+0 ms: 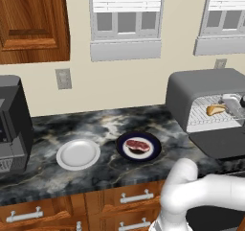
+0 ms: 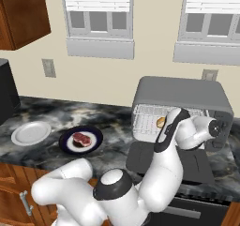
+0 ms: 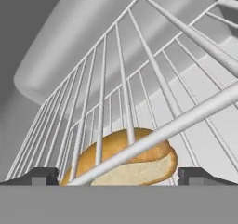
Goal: Open the toaster oven door. Place the hotdog bun on the bottom rack in the toaster oven and place the steak on the top rack.
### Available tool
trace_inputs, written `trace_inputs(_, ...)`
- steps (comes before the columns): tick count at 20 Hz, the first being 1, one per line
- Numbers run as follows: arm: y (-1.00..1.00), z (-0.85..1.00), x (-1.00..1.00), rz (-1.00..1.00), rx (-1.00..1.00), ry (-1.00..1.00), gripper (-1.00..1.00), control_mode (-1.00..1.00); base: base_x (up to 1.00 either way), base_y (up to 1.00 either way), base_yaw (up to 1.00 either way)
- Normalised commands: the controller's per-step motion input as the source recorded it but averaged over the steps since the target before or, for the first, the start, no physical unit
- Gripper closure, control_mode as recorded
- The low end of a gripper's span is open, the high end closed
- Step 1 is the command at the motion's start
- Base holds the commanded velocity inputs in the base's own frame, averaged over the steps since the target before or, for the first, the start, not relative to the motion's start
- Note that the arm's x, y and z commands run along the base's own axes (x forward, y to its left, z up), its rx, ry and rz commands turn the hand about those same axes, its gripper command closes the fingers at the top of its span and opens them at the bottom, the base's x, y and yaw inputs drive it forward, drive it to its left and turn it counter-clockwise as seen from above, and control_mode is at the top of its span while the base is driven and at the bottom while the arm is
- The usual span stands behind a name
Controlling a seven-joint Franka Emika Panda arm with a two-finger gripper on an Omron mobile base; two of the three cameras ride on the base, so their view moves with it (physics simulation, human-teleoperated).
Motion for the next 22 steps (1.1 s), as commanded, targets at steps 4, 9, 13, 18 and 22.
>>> trace_inputs(4,0.46,0.0,0.29,-0.36,0.0,0.0,-1.0,-1.0,0.0,0.0,0.0)
trace_inputs(9,0.16,0.0,0.45,-0.28,0.0,0.0,-1.0,-1.0,0.0,0.0,0.0)
trace_inputs(13,0.25,0.0,0.42,-0.25,0.0,0.0,-1.0,-1.0,0.0,0.0,0.0)
trace_inputs(18,0.06,0.04,0.41,-0.12,0.0,0.01,-1.0,-1.0,0.0,0.0,0.0)
trace_inputs(22,0.09,0.0,0.55,-0.08,0.0,0.0,-1.0,-1.0,0.0,0.0,0.0)
